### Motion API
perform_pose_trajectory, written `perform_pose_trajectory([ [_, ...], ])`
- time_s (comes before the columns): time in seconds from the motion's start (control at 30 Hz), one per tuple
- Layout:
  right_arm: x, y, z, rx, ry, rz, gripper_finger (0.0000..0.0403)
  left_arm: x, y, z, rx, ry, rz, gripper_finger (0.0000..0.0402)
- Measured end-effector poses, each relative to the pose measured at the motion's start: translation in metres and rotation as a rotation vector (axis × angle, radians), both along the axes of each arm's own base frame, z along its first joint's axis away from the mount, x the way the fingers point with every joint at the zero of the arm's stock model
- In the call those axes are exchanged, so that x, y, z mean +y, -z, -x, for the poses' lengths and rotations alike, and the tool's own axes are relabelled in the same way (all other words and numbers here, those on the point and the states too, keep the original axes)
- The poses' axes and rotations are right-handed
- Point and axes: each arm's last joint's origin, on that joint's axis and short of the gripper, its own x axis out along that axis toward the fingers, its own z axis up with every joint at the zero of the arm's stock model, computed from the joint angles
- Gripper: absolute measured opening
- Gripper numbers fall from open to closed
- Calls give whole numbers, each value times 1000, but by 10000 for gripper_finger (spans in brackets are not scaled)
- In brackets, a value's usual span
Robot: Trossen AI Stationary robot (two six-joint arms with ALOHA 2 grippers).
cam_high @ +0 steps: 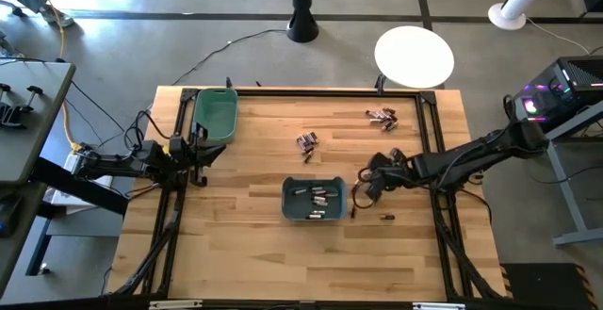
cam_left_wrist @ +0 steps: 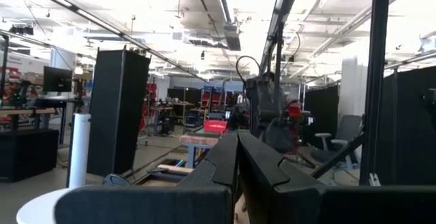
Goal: Sort batteries
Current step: Put the black battery into the green bin
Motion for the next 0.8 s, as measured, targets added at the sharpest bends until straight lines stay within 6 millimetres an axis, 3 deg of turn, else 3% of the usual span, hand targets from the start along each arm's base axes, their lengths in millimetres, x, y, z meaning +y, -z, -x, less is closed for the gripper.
perform_pose_trajectory([
  [0.13, -10, 5, -3, 54, -111, -18, 144, 0, -1, 0, -9, 3, 7, 5],
  [0.4, -26, 15, -5, 137, -159, -64, 130, 0, -1, 0, -15, 9, 24, 5],
  [0.6, -28, 28, -10, 209, -201, -93, 87, 0, -1, 0, -12, 9, 24, 5],
  [0.8, -27, 29, -15, 160, -157, -65, 20, 0, 0, 0, -5, 10, 24, 5],
])
